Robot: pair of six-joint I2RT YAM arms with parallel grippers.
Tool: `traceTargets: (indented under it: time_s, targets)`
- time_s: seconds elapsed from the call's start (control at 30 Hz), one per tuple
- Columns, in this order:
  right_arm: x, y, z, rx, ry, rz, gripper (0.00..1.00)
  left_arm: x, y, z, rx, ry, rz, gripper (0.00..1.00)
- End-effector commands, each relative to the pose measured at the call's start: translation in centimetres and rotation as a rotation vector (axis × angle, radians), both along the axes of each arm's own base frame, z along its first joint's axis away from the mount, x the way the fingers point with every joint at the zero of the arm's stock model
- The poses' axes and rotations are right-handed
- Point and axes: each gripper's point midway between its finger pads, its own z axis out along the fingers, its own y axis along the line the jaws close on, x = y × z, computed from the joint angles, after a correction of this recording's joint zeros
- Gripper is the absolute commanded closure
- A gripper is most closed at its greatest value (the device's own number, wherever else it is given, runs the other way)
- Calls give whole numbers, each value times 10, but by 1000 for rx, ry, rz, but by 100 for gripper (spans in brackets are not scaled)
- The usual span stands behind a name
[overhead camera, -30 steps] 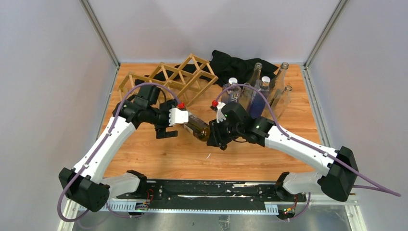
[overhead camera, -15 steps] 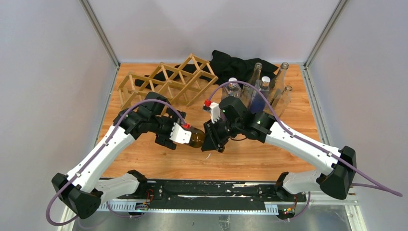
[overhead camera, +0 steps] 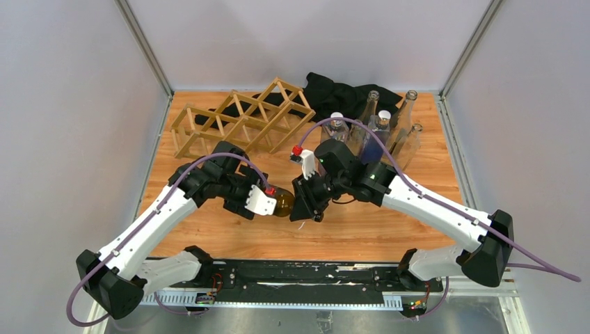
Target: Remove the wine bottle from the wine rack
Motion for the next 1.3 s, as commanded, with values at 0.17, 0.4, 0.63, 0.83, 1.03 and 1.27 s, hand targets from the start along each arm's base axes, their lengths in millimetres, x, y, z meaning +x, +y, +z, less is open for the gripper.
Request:
traceTargets:
  time_s: [0.17, 0.4, 0.63, 0.83, 1.03, 1.27]
  targets:
    - [10, 8, 33, 110, -100, -31, 34, -2, -19, 27, -195, -141, -27, 100]
    - [26, -12, 74, 190, -227, -168, 14, 3, -31, 47, -379, -89, 140, 100]
    - [33, -37, 134, 334, -377, -287, 7, -14, -52, 69, -571, 100, 228, 100]
    - [39, -50, 171, 452, -484, -358, 6, -23, -63, 79, -663, 219, 269, 100]
    - [46, -43, 172, 498, -504, -374, 5, -28, -72, 92, -724, 308, 294, 100]
    - [59, -33, 177, 536, -523, -413, 5, -33, -77, 97, -757, 363, 301, 100]
